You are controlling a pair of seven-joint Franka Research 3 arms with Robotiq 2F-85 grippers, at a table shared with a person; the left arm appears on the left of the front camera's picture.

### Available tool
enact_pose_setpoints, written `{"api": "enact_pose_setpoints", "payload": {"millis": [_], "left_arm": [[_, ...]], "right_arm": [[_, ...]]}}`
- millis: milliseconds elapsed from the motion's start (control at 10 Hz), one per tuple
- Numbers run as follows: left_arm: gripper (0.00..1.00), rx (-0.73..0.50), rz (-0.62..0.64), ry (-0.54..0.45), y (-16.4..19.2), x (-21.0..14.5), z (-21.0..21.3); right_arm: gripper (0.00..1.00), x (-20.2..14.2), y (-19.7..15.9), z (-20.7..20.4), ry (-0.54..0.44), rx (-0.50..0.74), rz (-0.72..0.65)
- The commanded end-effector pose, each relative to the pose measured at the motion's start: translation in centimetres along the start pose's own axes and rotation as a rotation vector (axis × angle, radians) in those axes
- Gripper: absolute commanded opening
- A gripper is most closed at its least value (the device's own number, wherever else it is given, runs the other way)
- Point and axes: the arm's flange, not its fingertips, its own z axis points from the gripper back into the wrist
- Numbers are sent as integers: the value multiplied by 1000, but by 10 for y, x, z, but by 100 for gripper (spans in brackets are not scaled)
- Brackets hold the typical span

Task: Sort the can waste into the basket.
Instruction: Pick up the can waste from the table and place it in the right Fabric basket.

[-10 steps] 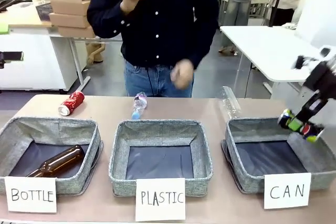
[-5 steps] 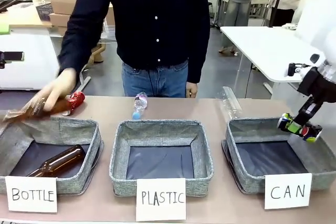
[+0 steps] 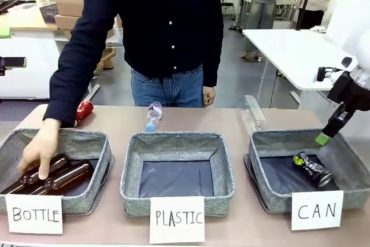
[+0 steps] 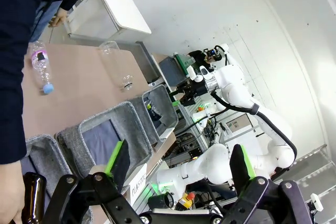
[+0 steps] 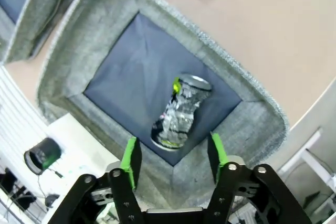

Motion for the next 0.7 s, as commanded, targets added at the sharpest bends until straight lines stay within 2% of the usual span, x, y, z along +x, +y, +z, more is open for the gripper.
{"api": "enact_pose_setpoints", "payload": {"millis": [0, 300, 500, 600], "left_arm": [[100, -19, -20, -15, -1, 1, -2], [100, -19, -20, -15, -1, 1, -2], [100, -19, -20, -15, -1, 1, -2], [100, -19, -20, -15, -1, 1, -2]], "right_arm": [[100, 6, -8, 0, -24, 13, 35], [100, 10, -9, -1, -65, 37, -4], [100, 26, -8, -8, -190, 205, -13], [100, 41, 0, -5, -271, 299, -205]]}}
